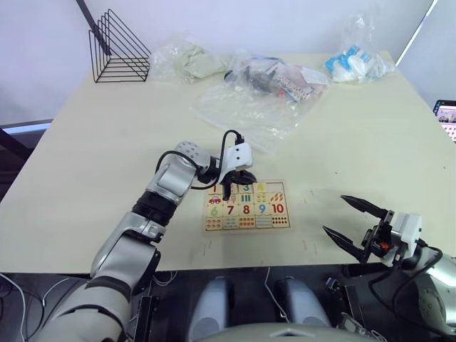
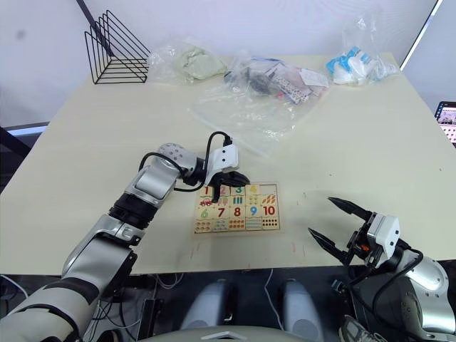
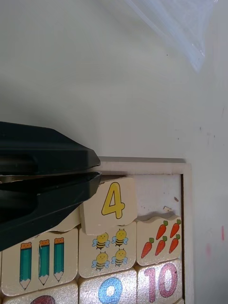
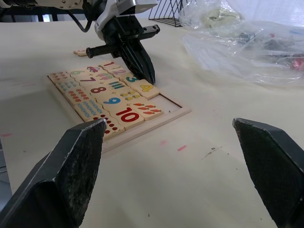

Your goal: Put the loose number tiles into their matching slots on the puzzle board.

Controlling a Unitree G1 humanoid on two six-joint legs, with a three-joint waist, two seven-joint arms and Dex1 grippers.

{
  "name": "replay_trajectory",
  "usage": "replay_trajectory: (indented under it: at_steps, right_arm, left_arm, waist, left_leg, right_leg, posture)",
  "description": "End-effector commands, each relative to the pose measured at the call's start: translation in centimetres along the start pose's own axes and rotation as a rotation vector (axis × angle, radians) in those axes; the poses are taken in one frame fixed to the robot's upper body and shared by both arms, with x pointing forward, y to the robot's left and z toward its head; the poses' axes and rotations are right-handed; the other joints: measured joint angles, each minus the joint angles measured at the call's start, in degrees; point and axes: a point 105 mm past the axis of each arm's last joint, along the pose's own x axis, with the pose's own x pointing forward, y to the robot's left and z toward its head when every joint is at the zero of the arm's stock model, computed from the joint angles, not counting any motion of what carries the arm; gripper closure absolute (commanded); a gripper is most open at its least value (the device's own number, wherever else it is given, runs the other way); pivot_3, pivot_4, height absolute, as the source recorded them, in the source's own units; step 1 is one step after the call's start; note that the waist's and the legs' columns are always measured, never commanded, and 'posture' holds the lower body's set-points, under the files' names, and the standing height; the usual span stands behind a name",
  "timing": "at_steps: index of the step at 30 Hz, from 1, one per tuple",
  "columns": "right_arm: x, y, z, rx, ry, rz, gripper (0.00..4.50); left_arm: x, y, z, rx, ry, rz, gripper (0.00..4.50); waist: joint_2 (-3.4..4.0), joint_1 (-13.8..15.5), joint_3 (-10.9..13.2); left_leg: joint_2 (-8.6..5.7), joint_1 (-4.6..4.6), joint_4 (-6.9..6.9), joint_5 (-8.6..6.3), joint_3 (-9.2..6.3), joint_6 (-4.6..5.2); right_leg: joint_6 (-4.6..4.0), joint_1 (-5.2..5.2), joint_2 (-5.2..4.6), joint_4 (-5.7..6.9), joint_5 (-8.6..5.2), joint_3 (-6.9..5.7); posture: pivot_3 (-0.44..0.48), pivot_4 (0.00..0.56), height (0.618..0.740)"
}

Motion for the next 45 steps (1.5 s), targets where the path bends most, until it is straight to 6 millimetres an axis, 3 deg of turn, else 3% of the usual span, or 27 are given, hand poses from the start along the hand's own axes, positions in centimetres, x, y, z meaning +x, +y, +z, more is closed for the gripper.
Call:
replay_trajectory:
  at_steps: [1, 34, 45]
  right_arm:
    - [0.0, 0.0, 0.8, -0.04, -0.025, 0.003, 0.0]
    - [0.1, 0.2, 0.7, -0.036, -0.025, -0.001, 0.0]
    - [0.1, 0.1, 0.7, -0.038, -0.025, 0.006, 0.0]
  left_arm:
    - [0.0, 0.0, 0.7, 0.033, -0.021, 0.002, 4.32]
    - [0.3, 0.4, 1.1, 0.046, -0.027, 0.015, 4.32]
    - [-0.2, 1.6, 1.0, 0.037, -0.027, 0.076, 4.32]
  waist:
    - [0.0, 0.0, 0.0]
    - [0.0, 0.0, 0.0]
    - [0.0, 0.0, 0.0]
  left_leg:
    - [0.0, 0.0, 0.0, 0.0, 0.0, 0.0]
    - [0.0, 0.0, 0.0, 0.0, 0.0, 0.0]
    - [0.0, 0.0, 0.0, 0.0, 0.0, 0.0]
  right_leg:
    - [0.0, 0.0, 0.0, 0.0, 0.0, 0.0]
    - [0.0, 0.0, 0.0, 0.0, 0.0, 0.0]
    - [0.0, 0.0, 0.0, 0.0, 0.0, 0.0]
  posture:
    - [0.0, 0.15, 0.74]
    - [0.0, 0.15, 0.74]
    - [0.0, 0.15, 0.74]
